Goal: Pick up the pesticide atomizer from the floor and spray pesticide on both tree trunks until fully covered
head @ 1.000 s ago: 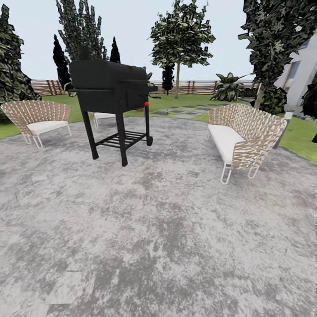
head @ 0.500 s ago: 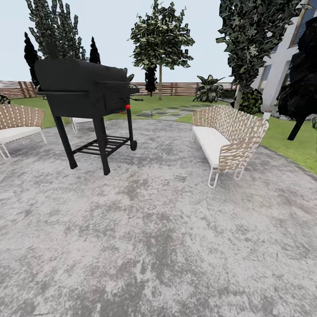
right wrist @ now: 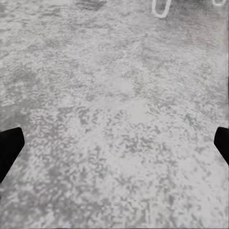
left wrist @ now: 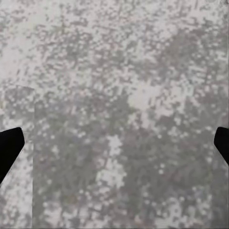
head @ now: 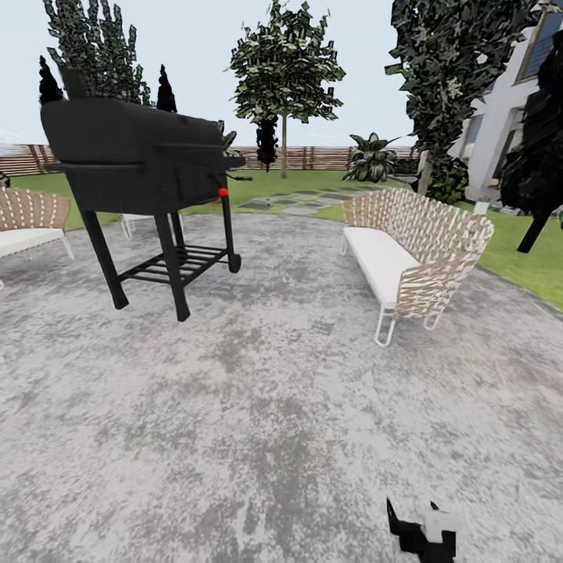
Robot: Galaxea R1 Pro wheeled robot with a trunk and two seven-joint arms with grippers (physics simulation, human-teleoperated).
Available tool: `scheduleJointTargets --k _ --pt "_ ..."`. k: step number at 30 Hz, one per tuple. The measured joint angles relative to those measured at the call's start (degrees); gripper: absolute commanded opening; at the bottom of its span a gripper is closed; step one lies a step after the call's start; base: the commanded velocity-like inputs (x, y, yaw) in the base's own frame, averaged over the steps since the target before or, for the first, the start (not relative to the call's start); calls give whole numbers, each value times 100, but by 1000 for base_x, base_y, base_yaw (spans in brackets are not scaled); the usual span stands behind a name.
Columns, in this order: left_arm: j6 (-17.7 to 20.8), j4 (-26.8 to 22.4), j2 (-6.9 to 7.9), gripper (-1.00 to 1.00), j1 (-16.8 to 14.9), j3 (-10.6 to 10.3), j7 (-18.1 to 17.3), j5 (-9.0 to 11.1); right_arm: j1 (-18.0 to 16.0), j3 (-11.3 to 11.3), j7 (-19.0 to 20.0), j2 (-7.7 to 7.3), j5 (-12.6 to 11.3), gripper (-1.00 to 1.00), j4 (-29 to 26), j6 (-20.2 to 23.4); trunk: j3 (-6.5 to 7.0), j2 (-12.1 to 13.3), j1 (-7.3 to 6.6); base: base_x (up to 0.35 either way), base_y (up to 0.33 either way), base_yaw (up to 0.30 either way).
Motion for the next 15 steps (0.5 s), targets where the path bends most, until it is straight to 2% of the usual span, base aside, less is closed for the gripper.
scheduleJointTargets --k 4,6,8,11,15 --pt "0 0 -6 100 -1 -7 0 0 -120 -1 -7 -1 -3 100 -1129 1 0 0 0 339 0 0" --pt "0 1 -8 100 -1 -8 0 0 -167 -1 -11 1 -2 100 -1976 23 0 0 0 339 0 0" --pt "0 0 -8 100 -1 -9 0 -1 -184 -3 -48 3 -7 100 -2513 71 0 0 0 339 0 0" --pt "0 0 -8 100 0 -9 0 0 -191 -6 -139 5 -11 100 -2954 252 0 0 0 339 0 0" --pt "0 0 -9 100 0 -9 0 -1 -195 -2 -285 1 -12 100 -3247 839 0 0 0 339 1 0"
